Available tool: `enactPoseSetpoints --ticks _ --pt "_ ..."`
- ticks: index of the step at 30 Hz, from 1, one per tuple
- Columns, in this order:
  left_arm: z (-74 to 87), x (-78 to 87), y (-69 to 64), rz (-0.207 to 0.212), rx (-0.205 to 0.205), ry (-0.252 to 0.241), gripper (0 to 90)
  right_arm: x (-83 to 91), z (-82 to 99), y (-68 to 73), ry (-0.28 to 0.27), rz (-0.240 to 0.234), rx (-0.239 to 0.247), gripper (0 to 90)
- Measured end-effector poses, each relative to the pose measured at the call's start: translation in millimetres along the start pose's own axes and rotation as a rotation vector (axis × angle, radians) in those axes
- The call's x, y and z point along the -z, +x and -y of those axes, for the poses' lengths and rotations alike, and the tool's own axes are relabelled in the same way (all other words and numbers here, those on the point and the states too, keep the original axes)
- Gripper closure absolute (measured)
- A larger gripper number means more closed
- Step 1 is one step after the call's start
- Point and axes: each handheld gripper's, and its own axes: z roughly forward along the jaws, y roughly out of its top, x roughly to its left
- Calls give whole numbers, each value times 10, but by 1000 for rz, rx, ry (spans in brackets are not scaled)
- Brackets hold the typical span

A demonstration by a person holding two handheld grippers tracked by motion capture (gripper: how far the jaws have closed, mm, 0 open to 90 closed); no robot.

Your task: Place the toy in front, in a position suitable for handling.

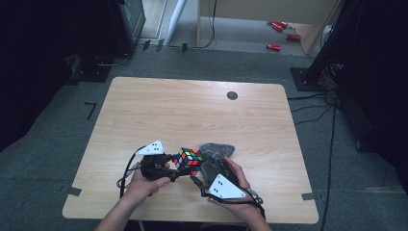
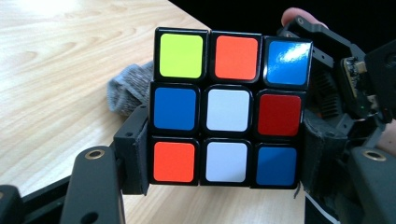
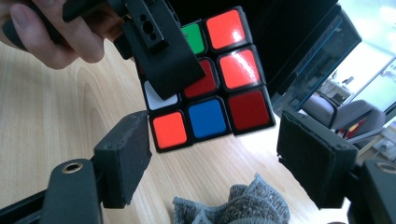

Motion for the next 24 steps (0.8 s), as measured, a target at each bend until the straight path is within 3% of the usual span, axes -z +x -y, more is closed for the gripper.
enactPoseSetpoints --ticks 4,7,10,13,15,20,22,23,24 --pt "-1 -42 -17 39 4 29 341 -36 -4 50 12 8 65 264" --pt "2 -74 -41 34 -5 49 341 -59 -11 89 40 33 123 293" --pt "0 -72 -10 44 13 56 340 -50 -17 108 51 35 145 336" --pt "1 -75 -10 46 4 56 334 -49 -19 97 54 26 126 338" --pt "0 -69 -21 34 -31 53 313 -45 -17 76 55 13 95 339" --pt "-26 26 -14 -12 -67 -15 262 -18 26 0 99 24 52 340" --pt "-20 57 3 -48 -98 -38 249 4 58 -72 124 40 -6 340" --pt "-2 59 8 -96 -135 -46 246 10 65 -102 130 44 -33 340" --pt "20 52 11 -135 -166 -50 246 27 71 -149 142 45 -98 340"
